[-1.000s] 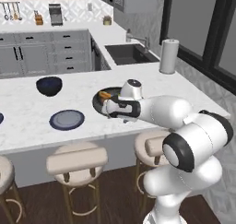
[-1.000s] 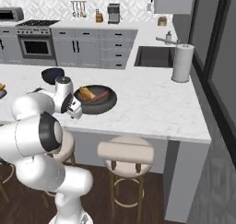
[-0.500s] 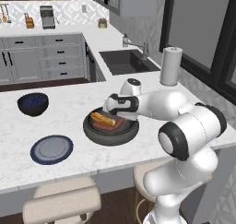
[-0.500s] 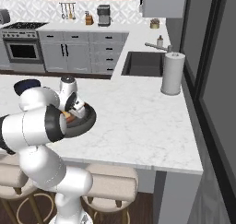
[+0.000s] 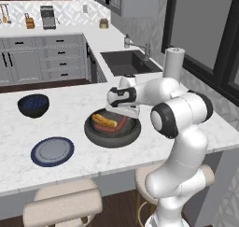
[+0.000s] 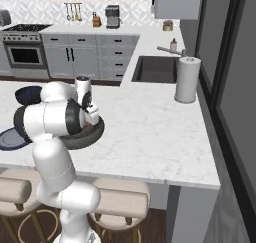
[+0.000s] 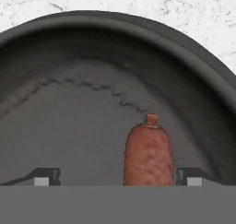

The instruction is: Place one bun and one sausage from the bowl on each plate.

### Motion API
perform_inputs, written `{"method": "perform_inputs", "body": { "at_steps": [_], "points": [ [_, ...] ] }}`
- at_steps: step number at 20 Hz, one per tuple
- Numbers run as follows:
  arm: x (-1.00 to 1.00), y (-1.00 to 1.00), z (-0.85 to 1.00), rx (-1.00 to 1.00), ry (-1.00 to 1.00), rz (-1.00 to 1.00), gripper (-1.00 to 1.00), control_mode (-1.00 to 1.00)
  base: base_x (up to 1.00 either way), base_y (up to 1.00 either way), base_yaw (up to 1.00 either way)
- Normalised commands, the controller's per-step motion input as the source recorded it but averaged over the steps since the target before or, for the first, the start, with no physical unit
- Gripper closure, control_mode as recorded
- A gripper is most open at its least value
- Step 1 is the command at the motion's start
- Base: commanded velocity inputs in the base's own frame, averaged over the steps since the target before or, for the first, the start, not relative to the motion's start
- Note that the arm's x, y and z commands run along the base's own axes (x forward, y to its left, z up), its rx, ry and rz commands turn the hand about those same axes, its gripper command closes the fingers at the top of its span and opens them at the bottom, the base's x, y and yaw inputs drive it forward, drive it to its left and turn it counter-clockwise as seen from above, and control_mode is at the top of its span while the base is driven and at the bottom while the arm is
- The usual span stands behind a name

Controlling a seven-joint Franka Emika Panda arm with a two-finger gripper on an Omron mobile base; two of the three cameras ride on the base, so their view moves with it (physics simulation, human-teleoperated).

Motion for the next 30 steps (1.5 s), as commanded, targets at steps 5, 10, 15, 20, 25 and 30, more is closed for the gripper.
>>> {"method": "perform_inputs", "body": {
  "at_steps": [5,10,15,20,25,30],
  "points": [
    [-0.01,0.0,-0.39,-0.07,0.06,-0.03,1.0,-1.0,0.0,0.0,0.0],
    [-0.07,0.0,-0.05,-0.01,-0.01,0.0,1.0,-1.0,0.0,0.0,0.0],
    [-0.44,0.0,0.31,0.0,-0.09,-0.02,1.0,-1.0,0.0,0.0,0.0],
    [-0.88,0.0,0.92,0.0,-0.28,-0.04,1.0,-1.0,0.0,0.0,0.0],
    [-0.6,0.05,0.51,0.0,-0.13,0.0,1.0,1.0,-0.4,0.14,0.0],
    [0.0,0.0,0.0,0.0,0.0,0.0,1.0,1.0,-0.72,0.9,0.04]
  ]
}}
